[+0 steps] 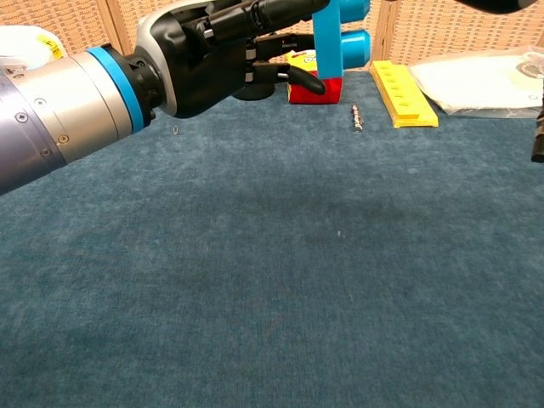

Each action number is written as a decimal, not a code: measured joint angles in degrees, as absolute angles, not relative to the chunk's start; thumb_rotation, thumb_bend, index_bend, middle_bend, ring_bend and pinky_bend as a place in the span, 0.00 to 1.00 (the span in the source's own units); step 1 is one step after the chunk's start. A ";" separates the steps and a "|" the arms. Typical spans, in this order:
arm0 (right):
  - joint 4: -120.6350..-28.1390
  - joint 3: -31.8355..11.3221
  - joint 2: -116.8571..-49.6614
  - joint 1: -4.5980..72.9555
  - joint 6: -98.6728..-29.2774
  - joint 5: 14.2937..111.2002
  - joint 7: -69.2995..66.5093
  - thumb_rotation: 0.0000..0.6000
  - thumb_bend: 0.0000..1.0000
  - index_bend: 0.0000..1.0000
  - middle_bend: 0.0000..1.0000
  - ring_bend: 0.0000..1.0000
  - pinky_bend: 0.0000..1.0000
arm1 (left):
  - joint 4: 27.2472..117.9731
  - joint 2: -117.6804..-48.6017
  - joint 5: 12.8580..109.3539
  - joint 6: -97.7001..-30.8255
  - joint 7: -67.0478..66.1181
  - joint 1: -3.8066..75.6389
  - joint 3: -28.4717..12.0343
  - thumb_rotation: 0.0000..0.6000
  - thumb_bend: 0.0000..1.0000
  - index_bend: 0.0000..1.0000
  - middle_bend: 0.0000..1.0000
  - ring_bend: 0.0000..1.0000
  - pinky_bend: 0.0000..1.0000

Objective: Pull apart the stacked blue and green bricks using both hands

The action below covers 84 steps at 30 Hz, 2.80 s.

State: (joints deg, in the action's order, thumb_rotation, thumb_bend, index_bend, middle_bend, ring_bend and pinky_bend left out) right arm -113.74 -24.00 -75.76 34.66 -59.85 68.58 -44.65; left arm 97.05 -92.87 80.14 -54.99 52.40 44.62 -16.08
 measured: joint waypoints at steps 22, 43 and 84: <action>-113.39 -24.61 -75.75 34.44 -58.43 68.20 -46.48 1.00 0.07 0.71 0.67 0.70 0.71 | 96.54 -94.16 77.97 -56.11 53.43 44.27 -16.92 0.82 0.44 0.53 0.17 0.20 0.43; -113.14 -25.30 -74.20 32.99 -58.57 69.14 -49.63 1.00 0.07 0.71 0.67 0.70 0.71 | 96.37 -93.25 78.34 -58.51 56.99 42.58 -18.28 0.82 0.44 0.55 0.17 0.20 0.42; -95.18 -9.15 -71.30 36.58 -48.95 81.65 -12.67 1.00 0.04 0.64 0.58 0.53 0.52 | 105.37 -66.16 80.83 -66.14 15.50 30.07 -7.63 0.80 0.44 0.55 0.17 0.20 0.37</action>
